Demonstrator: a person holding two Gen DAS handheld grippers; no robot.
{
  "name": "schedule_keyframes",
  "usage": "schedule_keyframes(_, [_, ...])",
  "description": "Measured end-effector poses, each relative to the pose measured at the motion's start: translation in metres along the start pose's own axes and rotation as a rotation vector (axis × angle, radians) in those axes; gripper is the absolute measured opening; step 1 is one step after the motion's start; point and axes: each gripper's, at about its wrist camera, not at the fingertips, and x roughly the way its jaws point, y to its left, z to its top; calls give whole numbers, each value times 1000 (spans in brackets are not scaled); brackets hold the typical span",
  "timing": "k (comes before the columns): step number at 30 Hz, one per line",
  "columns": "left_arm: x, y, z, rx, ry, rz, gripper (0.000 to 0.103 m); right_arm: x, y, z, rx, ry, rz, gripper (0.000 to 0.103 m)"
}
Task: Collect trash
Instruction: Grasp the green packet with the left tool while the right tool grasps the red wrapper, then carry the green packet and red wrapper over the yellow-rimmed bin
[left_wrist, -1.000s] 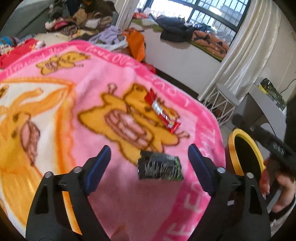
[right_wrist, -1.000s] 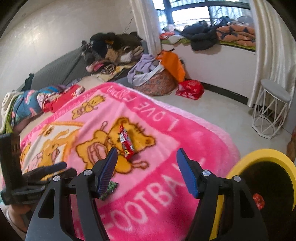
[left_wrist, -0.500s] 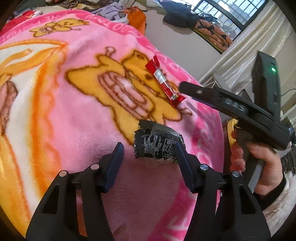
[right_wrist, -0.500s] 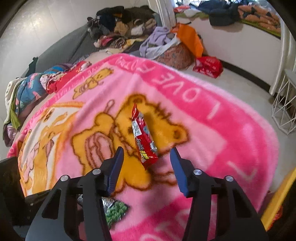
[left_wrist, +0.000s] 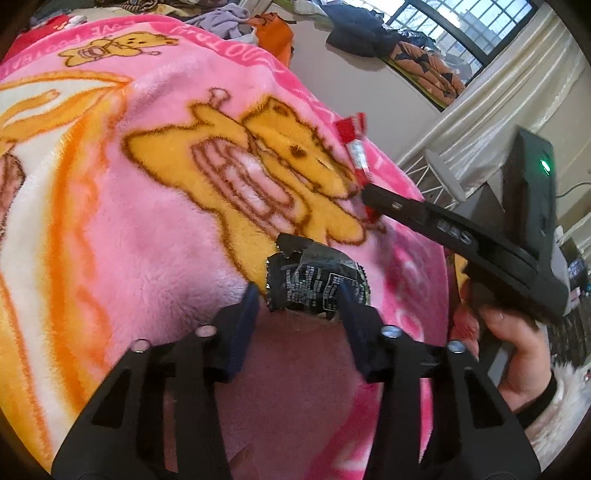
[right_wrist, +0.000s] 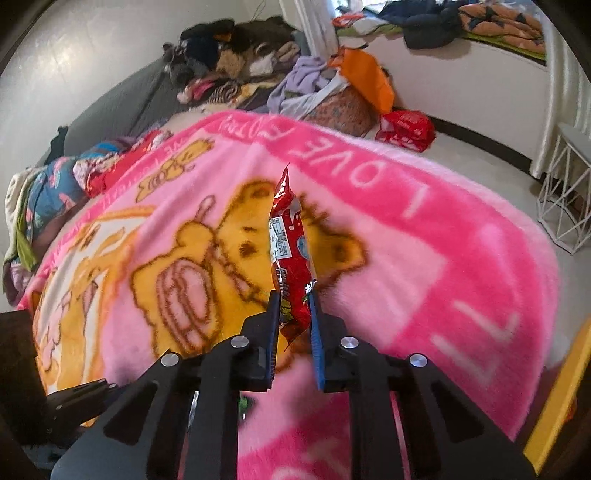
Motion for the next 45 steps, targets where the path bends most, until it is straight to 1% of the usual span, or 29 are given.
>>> schedule_keyframes(2, [0,0,1,-10,1,-13,25,-12,-3,-4,7,-25,-12,15])
schedule_keyframes(3, [0,0,1,-13,-1,-15,21,-19,-4,-8,10,-37,-20,15])
schedule_keyframes(7, [-2,-1,4,-31,-16,-47,15,-42,-7,-20,15,-75,-48,15])
schedule_keyframes(12, [-13,-15,9,6,-59,-52,7,-71,-13,-27,18,-129,-68,15])
schedule_keyframes(14, [-18,-23,11,26,-79,-55,6,-79,-16,-30,24,-140,-76,15])
schedule_keyframes(21, [-31,-51,14,100,-119,-68,5,-108,-25,-38,61,-174,-84,15])
schedule_keyframes(27, [-38,-72,18,140,-140,-93,5,-128,-32,-45,76,-198,-97,15])
schedule_keyframes(34, [-40,-93,18,179,-142,-113,5,-150,-44,-54,86,-222,-128,15])
schedule_keyframes(45, [-34,-122,14,237,-132,-144,5,-175,-73,-67,149,-244,-176,15])
